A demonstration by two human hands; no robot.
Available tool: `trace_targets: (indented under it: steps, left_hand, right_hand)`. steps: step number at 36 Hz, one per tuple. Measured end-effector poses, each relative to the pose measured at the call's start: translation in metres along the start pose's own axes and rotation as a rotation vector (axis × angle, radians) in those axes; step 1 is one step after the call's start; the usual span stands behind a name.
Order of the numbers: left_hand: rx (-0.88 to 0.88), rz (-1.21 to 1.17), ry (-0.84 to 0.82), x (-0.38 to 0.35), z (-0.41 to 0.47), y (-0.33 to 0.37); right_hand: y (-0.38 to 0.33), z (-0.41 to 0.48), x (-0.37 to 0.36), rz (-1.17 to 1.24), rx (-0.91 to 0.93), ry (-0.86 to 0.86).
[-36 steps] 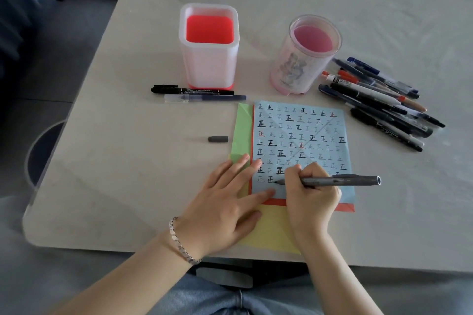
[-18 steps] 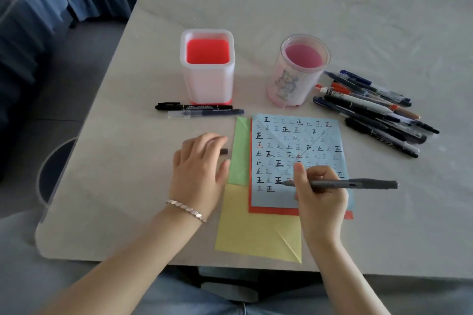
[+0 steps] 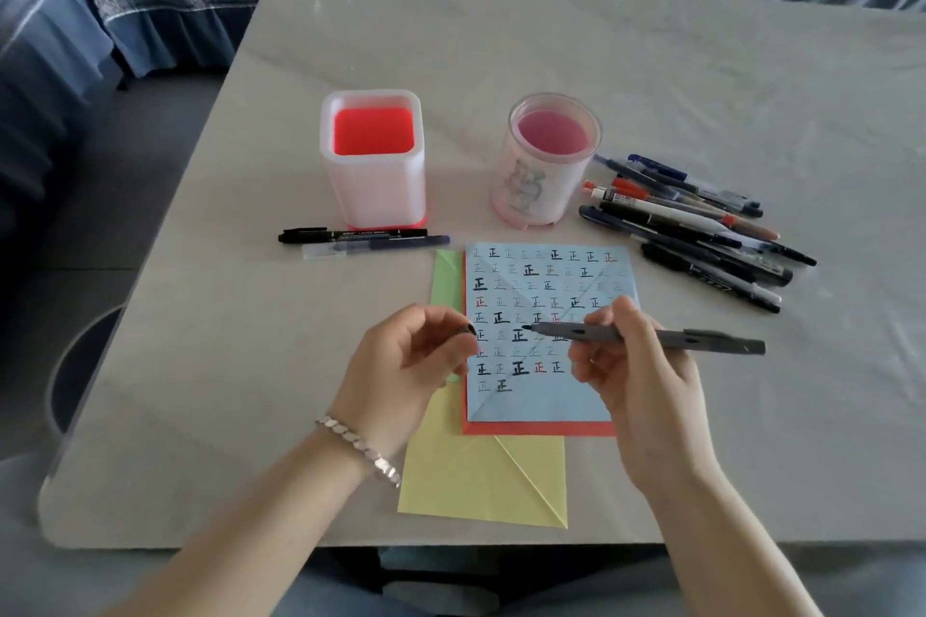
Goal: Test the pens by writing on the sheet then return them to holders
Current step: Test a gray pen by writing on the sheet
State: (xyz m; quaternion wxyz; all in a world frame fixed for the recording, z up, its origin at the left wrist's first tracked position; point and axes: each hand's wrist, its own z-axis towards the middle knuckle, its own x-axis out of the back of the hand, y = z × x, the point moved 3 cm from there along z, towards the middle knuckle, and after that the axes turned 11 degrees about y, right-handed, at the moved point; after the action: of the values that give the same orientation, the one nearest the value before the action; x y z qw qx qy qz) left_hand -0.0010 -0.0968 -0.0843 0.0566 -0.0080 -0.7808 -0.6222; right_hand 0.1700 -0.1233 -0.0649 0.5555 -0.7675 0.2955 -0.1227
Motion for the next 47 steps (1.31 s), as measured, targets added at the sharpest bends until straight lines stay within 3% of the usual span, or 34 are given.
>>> trace_targets:
  steps: [7, 19, 25, 36, 42, 45, 47]
  left_hand:
    - [0.056, -0.156, -0.098, -0.005, -0.015, 0.015]
    - [0.015, -0.144, -0.124, -0.008, -0.025, 0.022]
    - [-0.061, -0.026, -0.157, -0.013, -0.032, 0.029]
    - [-0.21, 0.134, -0.238, -0.034, -0.028, 0.042]
    - [-0.51, 0.491, -0.322, -0.049, -0.027, 0.037]
    - [-0.604, 0.617, -0.197, -0.04, -0.017, 0.022]
    - [-0.662, 0.728, -0.059, -0.026, -0.003, 0.011]
  right_hand:
    - [-0.014, -0.006, 0.0, -0.038, 0.097, -0.037]
    - [-0.017, -0.015, -0.001, -0.12, 0.184, -0.076]
    - [-0.015, -0.019, -0.004, -0.22, 0.261, -0.119]
    - [-0.019, -0.008, 0.006, -0.079, 0.329, -0.052]
    - [-0.013, 0.0, 0.009, -0.336, 0.299, -0.114]
    - [-0.006, 0.007, 0.016, -0.64, 0.27, -0.276]
    - [-0.004, 0.018, 0.027, -0.797, 0.321, -0.261]
